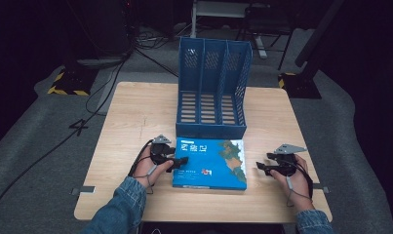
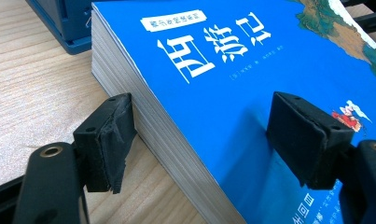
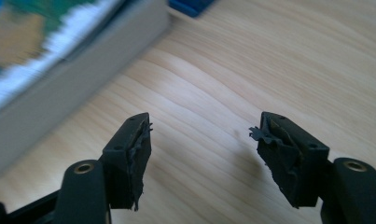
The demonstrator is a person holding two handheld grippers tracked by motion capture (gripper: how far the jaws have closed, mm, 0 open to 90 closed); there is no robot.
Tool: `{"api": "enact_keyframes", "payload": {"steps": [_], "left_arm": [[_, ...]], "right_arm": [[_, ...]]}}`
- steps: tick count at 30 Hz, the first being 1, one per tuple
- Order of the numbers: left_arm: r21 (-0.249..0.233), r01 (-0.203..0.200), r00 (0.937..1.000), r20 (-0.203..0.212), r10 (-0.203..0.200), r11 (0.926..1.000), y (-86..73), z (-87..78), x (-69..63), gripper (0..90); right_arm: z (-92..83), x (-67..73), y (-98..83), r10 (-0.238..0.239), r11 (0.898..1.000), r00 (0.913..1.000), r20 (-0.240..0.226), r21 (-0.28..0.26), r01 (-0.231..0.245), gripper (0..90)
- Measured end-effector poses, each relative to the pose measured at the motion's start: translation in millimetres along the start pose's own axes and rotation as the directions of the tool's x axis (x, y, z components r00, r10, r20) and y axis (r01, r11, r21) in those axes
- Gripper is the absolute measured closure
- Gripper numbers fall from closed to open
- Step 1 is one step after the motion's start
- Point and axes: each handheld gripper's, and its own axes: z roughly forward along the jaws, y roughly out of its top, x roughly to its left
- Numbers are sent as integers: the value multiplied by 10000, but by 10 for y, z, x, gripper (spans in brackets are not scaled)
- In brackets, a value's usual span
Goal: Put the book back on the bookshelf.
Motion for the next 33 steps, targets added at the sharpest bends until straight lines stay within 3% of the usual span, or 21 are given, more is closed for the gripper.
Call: {"api": "enact_keyframes", "payload": {"steps": [6,10,15,19,21,22,23,25,27,28,29,30,31,33], "left_arm": [[-10,-44,10000,-11,44,10000,-2,-1,-2,243],[-13,-108,9999,-77,108,9999,0,-3,-10,244],[10,-199,9998,-78,199,9998,2,-7,-13,245],[-33,-212,9998,-38,212,9998,-1,-6,-8,245],[-36,-229,9997,-27,229,9997,-2,-7,-6,245],[-36,-238,9997,-28,238,9997,-2,-7,-5,245],[-39,-240,9997,-33,240,9997,-2,-7,-7,245],[-26,-251,9997,-48,251,9997,-2,-8,-10,245],[-2,-307,9995,-122,307,9995,1,-13,-22,247],[7,-330,9993,-159,330,9995,5,-15,-28,249],[63,-290,9994,-180,292,9996,9,-21,-35,254],[127,-268,9995,-189,271,9996,14,-29,-37,264],[133,-227,9996,-184,229,9997,17,-35,-41,276],[161,-243,9995,-184,246,9996,25,-58,-41,316]], "right_arm": [[-150,343,223,-521,9981,9937,-995,-377,485,332],[-111,673,348,-1490,9888,9684,-2001,-272,1465,326],[37,1075,435,-2448,9675,9207,-3039,-143,2525,303],[159,1364,440,-2841,9533,8612,-4214,-280,3008,303],[192,1459,448,-3027,9469,8384,-4532,-429,3187,306],[199,1482,452,-3023,9469,8317,-4657,-466,3180,322],[205,1490,456,-3073,9451,8284,-4683,-489,3230,335],[216,1503,456,-3181,9425,8351,-4489,-545,3297,345],[224,1521,457,-3502,9320,8420,-4104,-632,3568,344],[231,1533,454,-3898,9170,8497,-3551,-646,3937,343],[240,1542,451,-4251,9017,8491,-3137,-653,4273,343],[247,1542,447,-4510,8892,8420,-2961,-675,4526,343],[251,1542,445,-4525,8888,8421,-2935,-714,4527,344],[260,1528,439,-4440,8941,8502,-2829,-786,4408,373]]}}
